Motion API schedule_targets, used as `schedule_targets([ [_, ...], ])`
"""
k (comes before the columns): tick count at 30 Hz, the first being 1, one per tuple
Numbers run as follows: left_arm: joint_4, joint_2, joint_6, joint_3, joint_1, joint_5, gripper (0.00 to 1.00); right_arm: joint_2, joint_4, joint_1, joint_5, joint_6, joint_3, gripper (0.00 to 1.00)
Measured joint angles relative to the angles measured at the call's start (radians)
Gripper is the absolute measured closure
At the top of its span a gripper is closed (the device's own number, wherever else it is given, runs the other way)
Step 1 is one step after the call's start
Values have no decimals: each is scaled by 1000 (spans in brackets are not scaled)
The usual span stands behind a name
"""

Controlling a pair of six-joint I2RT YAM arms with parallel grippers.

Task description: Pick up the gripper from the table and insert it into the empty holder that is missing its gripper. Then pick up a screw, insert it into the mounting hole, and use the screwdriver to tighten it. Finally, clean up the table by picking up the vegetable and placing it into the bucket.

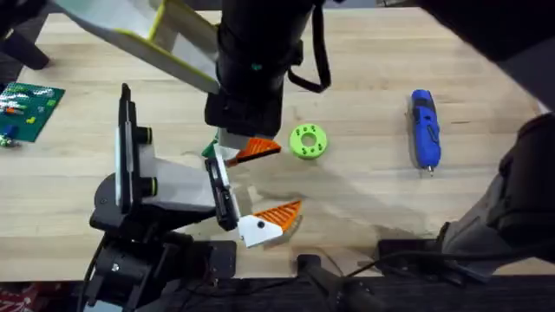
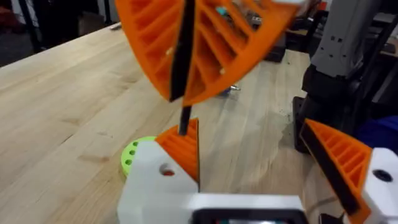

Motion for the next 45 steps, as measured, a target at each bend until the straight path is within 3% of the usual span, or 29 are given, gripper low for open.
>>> schedule_targets([
  [45,0,0,0,0,0,0,14,14,7,0,55,0,0,994],
])
